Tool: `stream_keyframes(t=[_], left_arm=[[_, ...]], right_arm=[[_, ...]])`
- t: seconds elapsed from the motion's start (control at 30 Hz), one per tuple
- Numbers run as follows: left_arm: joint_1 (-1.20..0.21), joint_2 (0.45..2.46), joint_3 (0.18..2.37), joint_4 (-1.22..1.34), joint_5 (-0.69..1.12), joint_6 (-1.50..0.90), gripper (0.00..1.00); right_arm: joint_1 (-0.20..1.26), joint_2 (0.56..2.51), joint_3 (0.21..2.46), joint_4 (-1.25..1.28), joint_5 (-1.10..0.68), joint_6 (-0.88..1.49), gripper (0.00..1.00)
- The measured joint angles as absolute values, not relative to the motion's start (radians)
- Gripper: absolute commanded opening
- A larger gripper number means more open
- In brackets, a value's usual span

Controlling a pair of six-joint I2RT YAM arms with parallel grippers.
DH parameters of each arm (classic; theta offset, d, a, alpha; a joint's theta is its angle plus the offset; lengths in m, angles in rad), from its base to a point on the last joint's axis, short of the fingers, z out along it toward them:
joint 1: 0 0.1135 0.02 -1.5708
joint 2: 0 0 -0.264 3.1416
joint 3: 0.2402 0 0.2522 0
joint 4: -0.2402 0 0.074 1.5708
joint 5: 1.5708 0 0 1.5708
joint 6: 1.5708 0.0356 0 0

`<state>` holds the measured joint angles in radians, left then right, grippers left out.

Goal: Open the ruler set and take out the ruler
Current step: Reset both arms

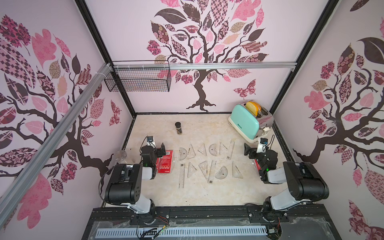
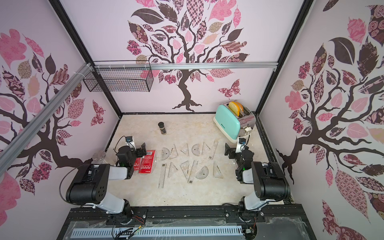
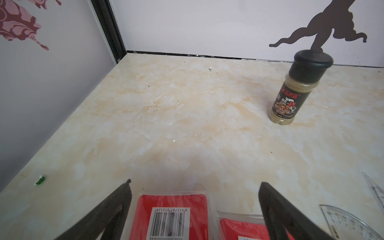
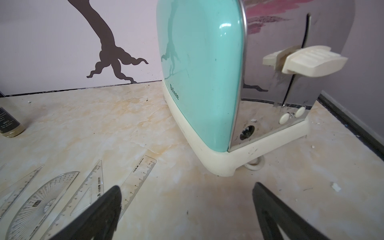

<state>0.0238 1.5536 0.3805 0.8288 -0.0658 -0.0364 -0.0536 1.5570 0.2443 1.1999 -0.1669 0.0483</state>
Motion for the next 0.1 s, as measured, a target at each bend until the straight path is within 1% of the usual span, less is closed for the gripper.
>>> stream_keyframes(t=[0.1], left_arm=[[0.024,1.554,0.381,0.829,-0.062,-0.036,0.97]], right_arm=[[-0.054,1.557,0.244,1.195,-0.167,0.048,1.0]])
